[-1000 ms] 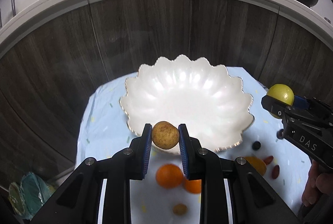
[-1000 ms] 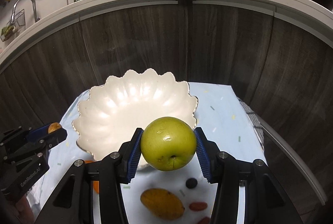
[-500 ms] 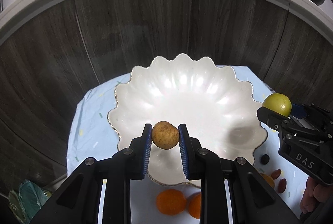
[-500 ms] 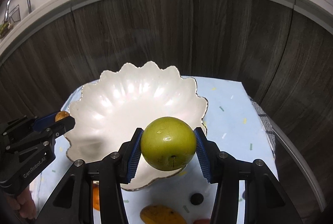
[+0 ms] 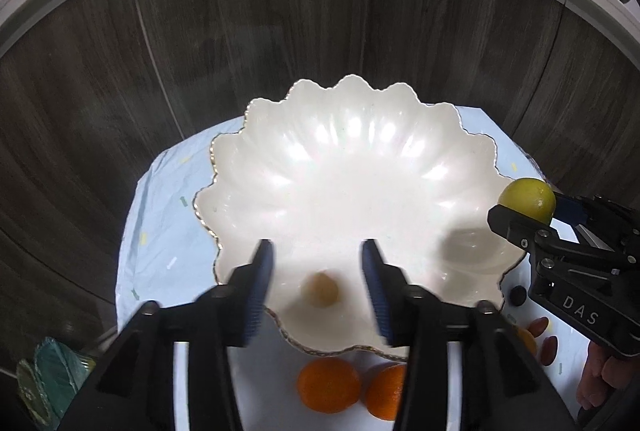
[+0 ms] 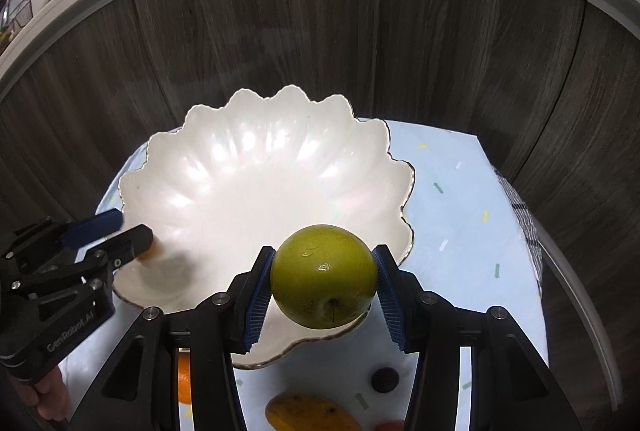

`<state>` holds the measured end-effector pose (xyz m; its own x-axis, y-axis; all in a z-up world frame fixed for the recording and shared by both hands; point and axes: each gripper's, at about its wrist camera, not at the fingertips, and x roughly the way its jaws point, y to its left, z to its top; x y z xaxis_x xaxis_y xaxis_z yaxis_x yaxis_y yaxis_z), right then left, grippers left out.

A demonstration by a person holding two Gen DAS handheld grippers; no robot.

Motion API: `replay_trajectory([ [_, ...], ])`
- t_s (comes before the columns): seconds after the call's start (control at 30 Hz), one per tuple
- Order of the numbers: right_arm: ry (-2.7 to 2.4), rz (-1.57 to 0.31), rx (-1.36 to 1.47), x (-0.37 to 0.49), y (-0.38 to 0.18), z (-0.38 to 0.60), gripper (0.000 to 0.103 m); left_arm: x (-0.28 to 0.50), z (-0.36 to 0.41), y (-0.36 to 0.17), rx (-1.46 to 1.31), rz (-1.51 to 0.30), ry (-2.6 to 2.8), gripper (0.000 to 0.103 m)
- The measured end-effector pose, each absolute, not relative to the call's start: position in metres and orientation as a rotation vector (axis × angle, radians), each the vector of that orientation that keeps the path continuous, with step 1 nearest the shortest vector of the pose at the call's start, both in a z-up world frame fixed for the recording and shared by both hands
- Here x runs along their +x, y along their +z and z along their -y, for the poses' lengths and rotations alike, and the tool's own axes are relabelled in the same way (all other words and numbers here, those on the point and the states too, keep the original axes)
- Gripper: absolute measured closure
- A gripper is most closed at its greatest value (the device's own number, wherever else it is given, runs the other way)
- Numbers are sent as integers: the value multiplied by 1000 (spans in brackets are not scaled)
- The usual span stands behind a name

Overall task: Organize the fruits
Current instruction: 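Carry both fruits over the white bowl and open both tools to drop them, then withdraw both tools from the bowl back toward the remaining fruit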

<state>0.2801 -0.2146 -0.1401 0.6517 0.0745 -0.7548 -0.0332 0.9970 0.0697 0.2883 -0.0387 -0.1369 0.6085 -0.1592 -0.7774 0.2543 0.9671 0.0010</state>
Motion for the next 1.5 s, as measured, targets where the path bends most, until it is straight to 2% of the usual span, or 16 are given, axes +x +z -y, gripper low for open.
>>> replay_trajectory([
  [0.13,26,-814,39,277,-131,216,26,287,36,-137,114,-887,-222,41],
  [0.17,15,-798,39,276,-127,216,22,287,36,-137,114,-888,-219,40],
  [0.23,7,-785,36,275,-123,217,21,287,34,-135,113,-885,-208,37],
  [0.3,0,-779,31,275,-119,217,21,286,33,-133,110,-880,-199,25],
  [0.4,-9,-768,35,273,-114,219,21,284,31,-128,108,-864,-176,17],
  [1.5,-25,-695,80,219,-86,232,20,237,38,-95,164,-801,-169,17],
])
